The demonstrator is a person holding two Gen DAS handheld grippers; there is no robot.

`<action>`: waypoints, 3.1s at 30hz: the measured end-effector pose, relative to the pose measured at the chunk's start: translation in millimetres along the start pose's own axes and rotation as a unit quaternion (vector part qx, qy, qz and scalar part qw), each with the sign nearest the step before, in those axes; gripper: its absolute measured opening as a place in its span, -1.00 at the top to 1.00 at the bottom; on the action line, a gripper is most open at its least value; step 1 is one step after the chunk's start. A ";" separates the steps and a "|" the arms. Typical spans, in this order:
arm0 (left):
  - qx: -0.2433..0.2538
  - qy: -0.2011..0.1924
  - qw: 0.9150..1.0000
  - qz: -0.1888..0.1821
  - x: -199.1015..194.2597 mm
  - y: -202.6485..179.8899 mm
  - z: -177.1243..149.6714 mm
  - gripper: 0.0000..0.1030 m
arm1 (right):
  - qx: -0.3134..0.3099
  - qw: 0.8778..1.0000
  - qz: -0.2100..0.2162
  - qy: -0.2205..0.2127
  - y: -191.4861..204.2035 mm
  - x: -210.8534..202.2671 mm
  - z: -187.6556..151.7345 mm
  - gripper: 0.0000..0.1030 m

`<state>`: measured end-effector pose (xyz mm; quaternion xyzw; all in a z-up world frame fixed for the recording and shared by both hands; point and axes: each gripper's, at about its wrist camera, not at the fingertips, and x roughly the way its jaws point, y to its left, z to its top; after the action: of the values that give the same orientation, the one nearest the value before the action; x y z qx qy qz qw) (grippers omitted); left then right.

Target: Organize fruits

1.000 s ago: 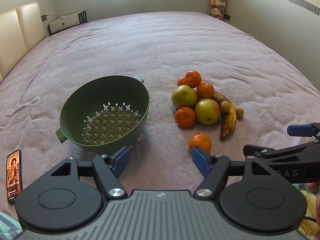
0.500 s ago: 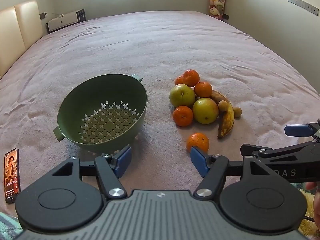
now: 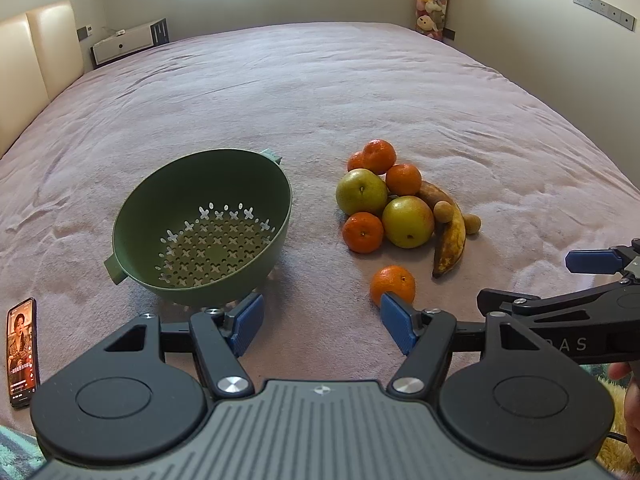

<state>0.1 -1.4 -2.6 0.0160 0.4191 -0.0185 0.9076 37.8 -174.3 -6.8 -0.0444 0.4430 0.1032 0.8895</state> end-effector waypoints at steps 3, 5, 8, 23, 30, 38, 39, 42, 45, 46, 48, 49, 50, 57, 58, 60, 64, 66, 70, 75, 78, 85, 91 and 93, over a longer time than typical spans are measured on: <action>-0.001 0.000 1.000 0.000 0.0 0.4 0.1 -0.53 | 0.000 1.000 0.000 0.000 0.0 -0.1 0.0 -0.92; -0.001 0.000 1.000 0.000 0.0 0.4 0.2 -0.53 | 0.000 1.000 0.000 0.000 -0.2 0.1 0.1 -0.92; -0.001 0.000 1.000 0.000 0.0 0.5 0.3 -0.53 | 0.000 1.000 0.000 0.000 -0.3 0.1 0.0 -0.92; -0.001 0.000 1.000 0.000 0.0 0.3 0.2 -0.53 | 0.000 1.000 0.000 0.001 -0.2 -0.3 0.0 -0.92; -0.001 0.000 1.000 0.000 0.1 0.2 0.0 -0.53 | 0.001 1.000 0.000 0.002 -0.3 -0.2 0.1 -0.92; -0.002 0.001 1.000 0.000 -0.8 -2.9 -0.6 -0.53 | 0.000 1.000 0.000 0.002 -0.5 0.3 0.3 -0.92; -0.001 0.001 1.000 0.000 -0.8 -2.2 -0.4 -0.53 | 0.000 1.000 0.000 0.002 -0.4 0.1 0.3 -0.92; -0.002 0.000 1.000 0.000 -1.2 -2.7 -0.6 -0.53 | 0.000 1.000 0.000 0.002 0.8 0.0 -0.4 -0.92; -0.001 0.001 1.000 0.000 -0.7 -2.3 -0.4 -0.53 | 0.000 1.000 0.000 0.002 0.8 0.0 -0.3 -0.92; -0.001 0.001 1.000 0.000 -0.7 -2.5 -0.4 -0.53 | 0.000 1.000 0.000 0.002 0.7 0.3 -0.3 -0.92; -0.001 0.001 1.000 -0.001 -0.8 -2.0 -0.3 -0.53 | 0.000 1.000 0.000 0.002 0.3 0.7 -0.3 -0.92; -0.001 0.001 1.000 -0.001 -0.9 -2.3 -0.3 -0.53 | 0.000 1.000 0.000 0.002 0.6 0.4 -0.2 -0.92; -0.001 0.001 1.000 0.000 -1.0 -2.6 -0.5 -0.53 | 0.000 1.000 0.000 0.002 0.9 0.2 -0.1 -0.92; -0.002 0.001 1.000 -0.001 -0.8 -1.9 -0.3 -0.53 | 0.000 1.000 0.000 0.003 0.9 0.6 0.0 -0.92; -0.002 0.001 1.000 -0.001 -0.7 -1.7 -0.3 -0.53 | 0.000 1.000 0.000 0.003 1.0 1.3 0.1 -0.92; -0.003 0.001 1.000 -0.003 -0.9 -2.3 -0.3 -0.53 | 0.000 1.000 0.000 0.003 1.1 2.1 0.5 -0.92; -0.009 -0.002 1.000 -0.014 -3.2 -4.0 0.9 -0.53 | 0.003 1.000 0.004 -0.002 -3.7 4.2 -4.0 -0.92; -0.013 -0.004 1.000 -0.021 -3.8 -4.1 2.3 -0.53 | 0.003 1.000 0.004 -0.008 -3.8 3.5 -2.9 -0.92; -0.031 -0.010 0.999 -0.043 -2.6 -0.9 5.1 -0.49 | -0.014 0.999 -0.005 -0.033 -1.1 2.4 0.6 -0.92; -0.035 -0.018 0.997 -0.067 0.9 -3.1 6.5 -0.30 | -0.032 0.997 -0.004 -0.068 -0.6 0.4 4.8 -0.92; -0.028 -0.021 0.997 -0.072 6.5 -6.2 6.6 -0.21 | -0.035 0.997 -0.006 -0.074 -1.3 2.1 8.3 -0.86; -0.030 -0.013 0.995 -0.093 25.0 -9.6 8.1 -0.11 | -0.014 0.999 -0.006 -0.044 -12.8 17.8 10.9 -0.58; -0.003 -0.010 0.995 -0.100 43.8 -23.1 11.2 -0.11 | 0.024 0.999 0.016 -0.016 -29.2 32.3 23.9 -0.20; -0.005 0.004 0.995 -0.100 52.8 -26.0 13.2 -0.11 | 0.037 0.999 0.016 -0.015 -33.0 36.5 30.9 -0.11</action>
<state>43.1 -29.1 -34.6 -0.0310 0.4223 -0.1069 0.8996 90.6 -195.9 -17.6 -0.0027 0.4340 0.1012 0.8952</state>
